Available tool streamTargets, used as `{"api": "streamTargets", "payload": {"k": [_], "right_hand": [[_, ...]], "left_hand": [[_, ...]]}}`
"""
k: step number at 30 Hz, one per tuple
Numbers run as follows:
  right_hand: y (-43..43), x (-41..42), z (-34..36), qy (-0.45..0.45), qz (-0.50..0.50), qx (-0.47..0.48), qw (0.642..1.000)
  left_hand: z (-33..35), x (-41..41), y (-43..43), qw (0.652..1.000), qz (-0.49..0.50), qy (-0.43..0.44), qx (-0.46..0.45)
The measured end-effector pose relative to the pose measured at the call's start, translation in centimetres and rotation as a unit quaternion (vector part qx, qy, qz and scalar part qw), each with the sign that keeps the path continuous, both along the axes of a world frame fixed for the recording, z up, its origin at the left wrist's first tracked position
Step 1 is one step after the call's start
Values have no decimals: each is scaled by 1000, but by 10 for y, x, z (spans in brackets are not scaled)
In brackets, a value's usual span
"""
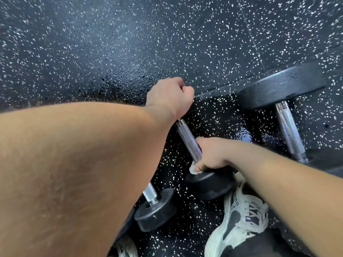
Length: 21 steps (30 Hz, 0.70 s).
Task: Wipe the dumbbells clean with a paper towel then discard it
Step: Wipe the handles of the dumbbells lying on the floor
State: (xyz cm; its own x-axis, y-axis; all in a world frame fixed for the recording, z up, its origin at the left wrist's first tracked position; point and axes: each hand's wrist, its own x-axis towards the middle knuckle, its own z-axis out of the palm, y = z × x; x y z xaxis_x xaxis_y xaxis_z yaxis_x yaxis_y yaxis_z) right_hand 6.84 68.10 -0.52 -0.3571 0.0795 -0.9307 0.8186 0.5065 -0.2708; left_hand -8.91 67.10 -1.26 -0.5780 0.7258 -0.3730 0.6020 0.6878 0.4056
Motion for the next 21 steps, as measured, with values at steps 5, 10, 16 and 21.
{"api": "streamTargets", "payload": {"k": [5,10,16,21], "right_hand": [[11,7,-19,-6,-54,-73,996],[11,3,-22,-5,-60,-107,992],[-2,4,-28,3,-43,-34,999],[-19,-4,-19,1,-37,66,997]], "left_hand": [[2,1,1,1000,-1,-4,-5],[1,0,1,1000,1,-1,-4],[0,-1,1,1000,2,-6,-5],[-2,-2,-1,1000,4,0,3]]}}
